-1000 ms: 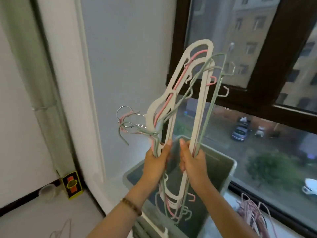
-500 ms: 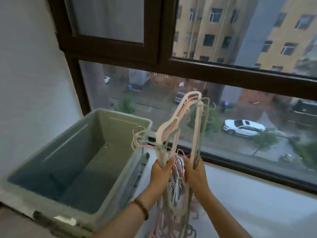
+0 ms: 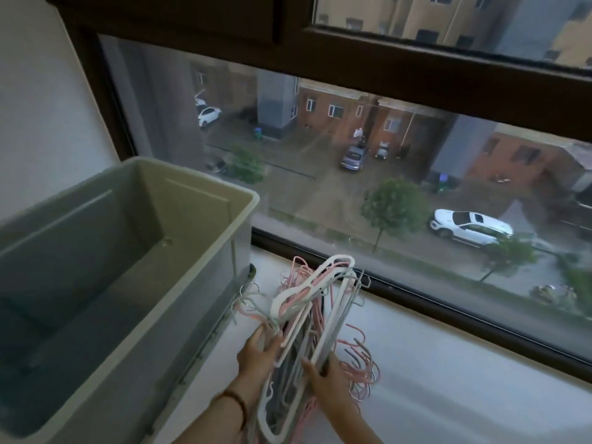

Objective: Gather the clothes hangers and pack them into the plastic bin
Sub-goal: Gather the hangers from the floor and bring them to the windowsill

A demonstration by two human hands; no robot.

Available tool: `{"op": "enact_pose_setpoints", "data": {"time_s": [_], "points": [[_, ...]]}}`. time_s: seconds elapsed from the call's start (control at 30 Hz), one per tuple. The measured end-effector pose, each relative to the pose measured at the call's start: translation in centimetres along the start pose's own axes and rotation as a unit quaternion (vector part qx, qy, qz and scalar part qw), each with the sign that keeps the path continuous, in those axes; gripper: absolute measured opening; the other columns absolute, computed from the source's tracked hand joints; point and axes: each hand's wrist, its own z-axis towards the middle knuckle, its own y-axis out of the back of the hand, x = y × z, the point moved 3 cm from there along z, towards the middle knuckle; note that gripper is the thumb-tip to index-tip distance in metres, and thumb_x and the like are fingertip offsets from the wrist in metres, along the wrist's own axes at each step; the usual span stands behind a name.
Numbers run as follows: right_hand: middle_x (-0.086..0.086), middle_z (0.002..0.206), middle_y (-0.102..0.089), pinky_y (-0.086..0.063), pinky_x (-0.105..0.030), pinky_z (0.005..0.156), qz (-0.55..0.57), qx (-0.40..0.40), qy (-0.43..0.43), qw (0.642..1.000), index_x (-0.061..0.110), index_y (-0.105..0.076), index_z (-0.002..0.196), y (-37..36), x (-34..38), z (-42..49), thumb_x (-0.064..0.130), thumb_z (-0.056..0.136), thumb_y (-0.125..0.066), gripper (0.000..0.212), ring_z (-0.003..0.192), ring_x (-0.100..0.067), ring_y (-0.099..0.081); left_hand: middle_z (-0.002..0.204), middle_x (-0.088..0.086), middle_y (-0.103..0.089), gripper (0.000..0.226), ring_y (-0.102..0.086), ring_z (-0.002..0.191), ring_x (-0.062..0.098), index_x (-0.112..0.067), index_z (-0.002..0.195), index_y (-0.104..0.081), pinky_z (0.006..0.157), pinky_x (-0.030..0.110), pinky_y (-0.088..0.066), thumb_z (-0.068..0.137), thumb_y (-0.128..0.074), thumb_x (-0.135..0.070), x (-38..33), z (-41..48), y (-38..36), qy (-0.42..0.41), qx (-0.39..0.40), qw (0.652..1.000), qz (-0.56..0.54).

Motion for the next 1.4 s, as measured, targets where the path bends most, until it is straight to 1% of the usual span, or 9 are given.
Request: {"op": "enact_pose_setpoints", "data": {"time_s": [0.1,0.23,0.53,0.77,0.9,1.03,1.2,1.33,1.4], "points": [[0.002,0.101,-0.069,-0.058,-0.022,0.074,-0.015,0.007,0.008,1.0,0.017,-0.053,0.119,-0.3,-0.1,0.5,0.029,0.083,-0.069,0.041,0.087,-0.009,-0.067,0.125,0.003,-0.059,0.048,-0.059,0.104,0.015,-0.014,0.136,-0.046,0.069,0.009,-0.046,0.091,-0.058,-0.026,0.3,0.8,0.0,-0.014,0.024,1.0,-0.014],[0.009,0.086,-0.063,-0.048,-0.009,0.054,-0.028,-0.017,0.013,0.999,0.017,-0.051,0.116,-0.6,-0.1,0.9,0.024,0.081,-0.072,0.042,0.074,-0.001,-0.06,0.135,0.001,-0.052,0.052,-0.051,0.121,0.019,-0.015,0.138,-0.042,0.079,0.016,-0.046,0.09,-0.059,-0.022,0.4,1.1,0.4,-0.03,0.024,0.999,-0.017],[-0.005,0.124,-0.063,-0.049,-0.035,0.095,-0.026,-0.056,0.008,0.998,0.01,-0.045,0.133,-0.9,0.9,-1.3,0.028,0.083,-0.069,0.059,0.112,-0.02,-0.061,0.144,-0.005,-0.041,0.059,-0.041,0.133,0.019,-0.027,0.144,-0.033,0.09,0.023,-0.038,0.09,-0.047,-0.049,0.7,0.1,0.8,-0.019,0.089,0.996,0.011],[-0.007,0.126,-0.06,-0.049,-0.043,0.098,-0.015,-0.096,0.009,0.995,0.011,-0.047,0.132,0.7,1.4,-2.2,0.04,0.083,-0.066,0.06,0.114,-0.024,-0.058,0.145,-0.004,-0.041,0.058,-0.041,0.133,0.018,-0.023,0.143,-0.035,0.097,0.023,-0.036,0.093,-0.039,-0.051,-0.2,-1.8,1.7,-0.029,0.115,0.993,0.024],[-0.011,0.133,-0.054,-0.052,-0.05,0.091,0.001,-0.059,0.006,0.998,0.012,-0.043,0.136,1.1,2.6,-2.9,0.049,0.085,-0.057,0.064,0.112,-0.028,-0.058,0.11,-0.011,-0.065,0.05,-0.06,0.103,0.008,-0.028,0.121,-0.057,0.091,0.026,-0.048,0.092,-0.03,-0.058,-3.4,-4.1,3.1,-0.065,0.129,0.989,0.025],[-0.008,0.141,-0.046,-0.048,-0.045,0.097,0.012,-0.044,0.064,0.997,0.017,-0.04,0.138,1.4,7.5,-5.0,0.049,0.089,-0.054,0.06,0.117,-0.025,-0.053,0.107,-0.028,-0.049,0.031,-0.046,0.104,-0.006,-0.033,0.119,-0.047,0.094,0.011,-0.034,0.098,-0.027,-0.045,-8.7,-7.0,5.5,-0.147,0.131,0.98,0.022],[0.0,0.146,-0.036,-0.04,-0.04,0.107,0.001,-0.024,0.199,0.98,0.023,-0.036,0.139,0.1,16.9,-8.2,0.046,0.09,-0.05,0.056,0.124,-0.014,-0.045,0.143,-0.002,-0.045,0.052,-0.04,0.132,0.011,-0.018,0.14,-0.039,0.101,0.019,-0.028,0.097,-0.031,-0.045,-14.1,-10.0,11.0,-0.231,0.108,0.967,-0.003],[0.006,0.156,-0.019,-0.032,-0.043,0.113,-0.045,-0.018,0.286,0.957,0.029,-0.03,0.144,-4.3,24.7,-12.0,0.066,0.078,-0.048,0.078,0.141,-0.014,-0.027,0.143,-0.004,-0.045,0.058,-0.043,0.131,0.012,-0.021,0.14,-0.039,0.111,0.029,-0.032,0.091,-0.036,-0.052,-16.7,-12.3,19.2,-0.28,0.081,0.955,-0.05],[0.006,0.156,-0.017,-0.024,-0.033,0.115,-0.071,-0.006,0.336,0.939,0.026,-0.028,0.145,-8.0,28.5,-14.1,0.057,0.082,-0.05,0.074,0.142,-0.009,-0.02,0.141,-0.007,-0.047,0.063,-0.045,0.129,0.009,-0.026,0.139,-0.04,0.11,0.028,-0.034,0.086,-0.04,-0.059,-16.6,-13.1,24.8,-0.288,0.048,0.954,-0.067]]}}
